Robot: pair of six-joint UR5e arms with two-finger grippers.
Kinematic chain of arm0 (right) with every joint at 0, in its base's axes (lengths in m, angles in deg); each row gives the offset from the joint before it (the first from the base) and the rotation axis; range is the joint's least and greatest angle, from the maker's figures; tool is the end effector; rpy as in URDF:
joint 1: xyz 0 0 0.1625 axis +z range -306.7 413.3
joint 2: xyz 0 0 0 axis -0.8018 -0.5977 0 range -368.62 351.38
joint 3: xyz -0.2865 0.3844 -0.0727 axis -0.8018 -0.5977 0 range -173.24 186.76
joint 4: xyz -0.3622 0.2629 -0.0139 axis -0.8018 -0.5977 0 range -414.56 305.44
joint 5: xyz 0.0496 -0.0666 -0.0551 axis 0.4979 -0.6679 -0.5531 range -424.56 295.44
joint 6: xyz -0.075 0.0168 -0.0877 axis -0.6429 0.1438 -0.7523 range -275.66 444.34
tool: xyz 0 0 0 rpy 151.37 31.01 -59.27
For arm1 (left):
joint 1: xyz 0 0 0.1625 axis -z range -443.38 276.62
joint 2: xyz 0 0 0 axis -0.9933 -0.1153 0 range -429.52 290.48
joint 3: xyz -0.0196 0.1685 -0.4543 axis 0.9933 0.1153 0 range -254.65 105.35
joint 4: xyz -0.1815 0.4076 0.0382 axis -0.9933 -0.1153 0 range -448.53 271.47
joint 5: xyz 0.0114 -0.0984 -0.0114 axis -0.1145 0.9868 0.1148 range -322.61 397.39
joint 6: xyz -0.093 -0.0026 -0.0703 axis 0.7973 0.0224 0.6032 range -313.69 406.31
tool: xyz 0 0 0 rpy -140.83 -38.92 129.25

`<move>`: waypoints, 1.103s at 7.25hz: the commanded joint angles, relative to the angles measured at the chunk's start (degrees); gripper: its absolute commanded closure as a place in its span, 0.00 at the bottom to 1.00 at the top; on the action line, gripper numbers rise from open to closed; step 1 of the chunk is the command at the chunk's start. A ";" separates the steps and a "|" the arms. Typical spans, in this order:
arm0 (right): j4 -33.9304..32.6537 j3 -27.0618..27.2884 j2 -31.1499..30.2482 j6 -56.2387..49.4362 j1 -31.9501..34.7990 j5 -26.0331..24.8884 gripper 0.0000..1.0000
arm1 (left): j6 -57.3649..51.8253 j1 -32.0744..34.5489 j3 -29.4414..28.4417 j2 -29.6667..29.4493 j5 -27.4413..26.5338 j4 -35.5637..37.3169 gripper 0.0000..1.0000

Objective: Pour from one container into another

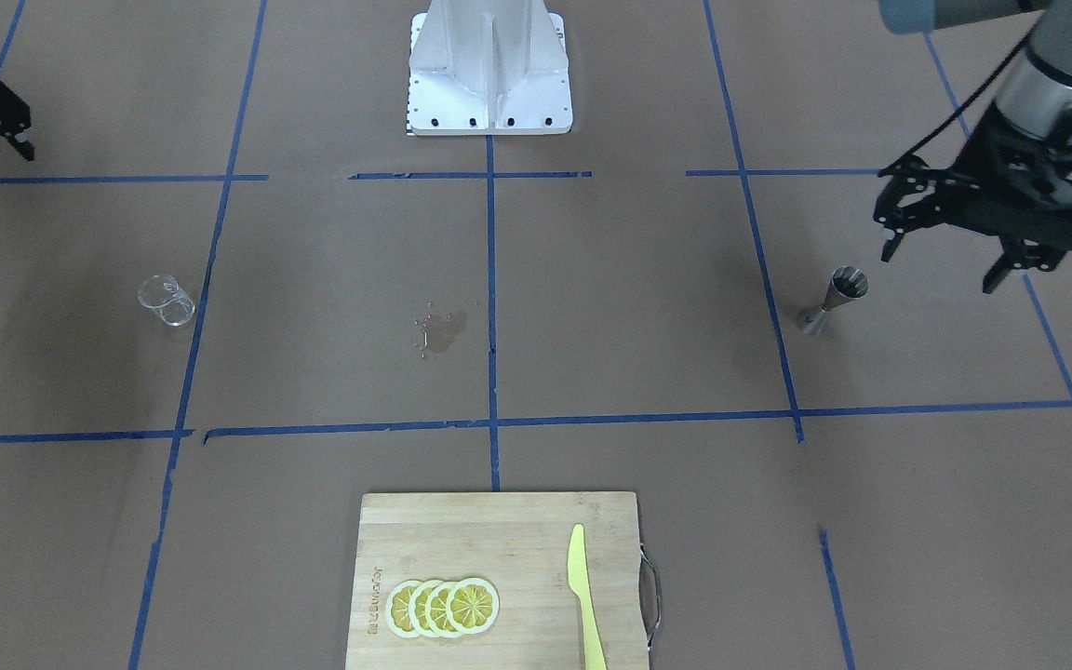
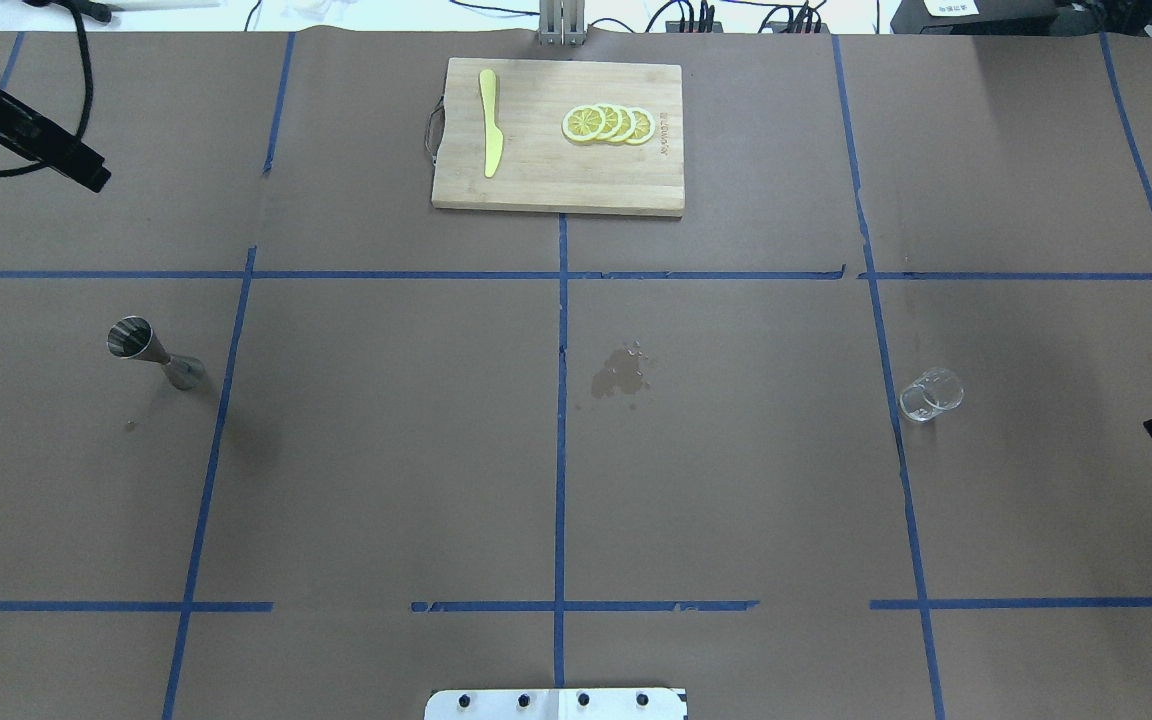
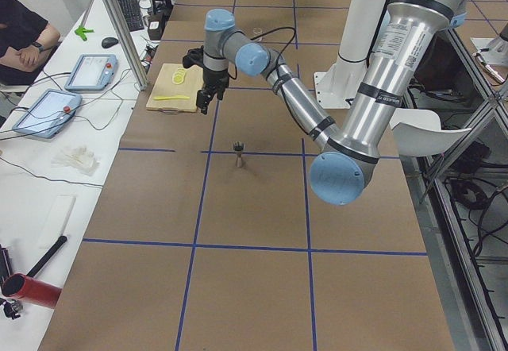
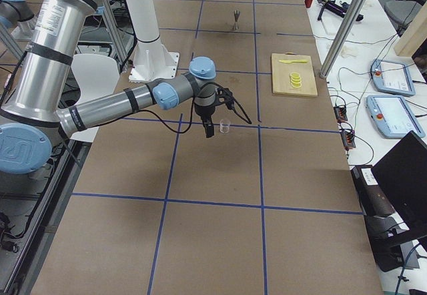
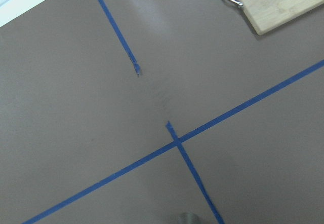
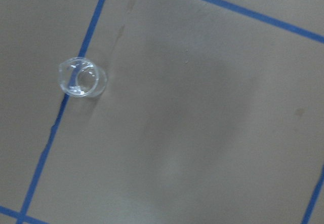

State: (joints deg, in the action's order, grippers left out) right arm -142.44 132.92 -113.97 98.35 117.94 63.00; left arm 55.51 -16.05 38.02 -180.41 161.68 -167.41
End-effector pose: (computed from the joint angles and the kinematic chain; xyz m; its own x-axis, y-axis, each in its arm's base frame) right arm -0.1147 -0.3872 0.5245 0.6918 -0.3361 0.6391 0.2339 0.9417 0.2420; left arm 0.1760 -0.5968 0.3488 0.6896 0.4649 -0.5552 -0.2177 0.8643 0.4534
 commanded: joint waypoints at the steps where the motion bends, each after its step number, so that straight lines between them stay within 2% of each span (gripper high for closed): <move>1: -19.89 -5.99 12.48 -18.62 12.22 1.98 0.00 | -6.28 6.75 -4.46 1.97 3.94 -1.10 0.00; 2: -22.92 -9.14 15.06 -21.37 15.91 3.82 0.00 | -8.30 8.94 -6.47 2.51 3.94 -1.10 0.00; 3: -22.69 -12.83 15.17 -24.44 19.34 7.58 0.00 | -12.58 11.75 -9.71 3.65 5.33 -1.19 0.00; 4: -22.60 -14.87 15.61 -24.91 21.99 9.70 0.00 | -17.32 15.43 -15.05 4.36 9.87 -3.54 0.00; 5: -22.51 -15.15 15.52 -24.91 22.62 9.64 0.00 | -20.07 18.60 -19.80 7.67 11.40 -10.96 0.00; 6: -22.34 -15.33 15.44 -24.65 22.98 9.46 0.00 | -19.57 19.76 -21.24 11.10 11.50 -16.00 0.00; 8: -17.78 -15.50 13.43 -24.56 23.16 7.88 0.00 | -17.65 22.84 -21.61 14.01 11.06 -15.87 0.00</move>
State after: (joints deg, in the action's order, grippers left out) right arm -162.48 117.55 -99.16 73.91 140.88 71.57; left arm 36.71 5.12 16.89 -168.65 172.86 -182.41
